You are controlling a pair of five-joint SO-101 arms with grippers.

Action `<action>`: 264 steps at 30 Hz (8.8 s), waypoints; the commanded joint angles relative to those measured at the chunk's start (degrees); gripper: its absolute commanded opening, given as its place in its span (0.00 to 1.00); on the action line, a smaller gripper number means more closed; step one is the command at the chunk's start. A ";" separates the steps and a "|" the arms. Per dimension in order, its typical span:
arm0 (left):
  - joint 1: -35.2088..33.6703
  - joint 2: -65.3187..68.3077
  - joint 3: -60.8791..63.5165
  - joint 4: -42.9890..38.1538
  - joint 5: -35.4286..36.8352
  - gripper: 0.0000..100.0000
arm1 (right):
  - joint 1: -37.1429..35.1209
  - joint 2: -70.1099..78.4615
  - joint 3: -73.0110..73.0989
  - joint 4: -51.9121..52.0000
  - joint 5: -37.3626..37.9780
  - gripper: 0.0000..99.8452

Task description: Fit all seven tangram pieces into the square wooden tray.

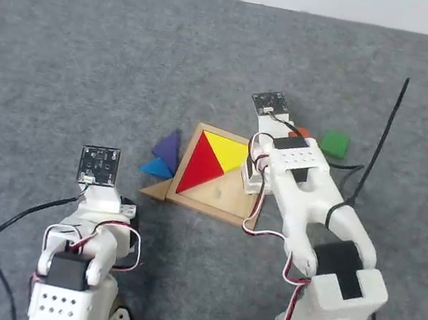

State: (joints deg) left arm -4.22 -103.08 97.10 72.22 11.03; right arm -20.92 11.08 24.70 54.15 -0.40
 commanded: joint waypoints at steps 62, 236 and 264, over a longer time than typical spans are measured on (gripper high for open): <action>-0.35 -1.14 -0.66 0.09 -0.53 0.01 | 13.85 31.96 -54.15 14.11 26.02 0.25; -0.35 -1.14 -0.66 0.09 -0.53 0.01 | -9.19 -24.48 16.53 -2.77 42.55 0.22; -0.35 -1.14 -0.66 0.09 -0.53 0.01 | -9.01 -21.23 16.62 -9.27 24.18 0.22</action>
State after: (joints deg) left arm -4.22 -103.08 97.10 72.22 11.03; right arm -30.68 -6.68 43.78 45.19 25.98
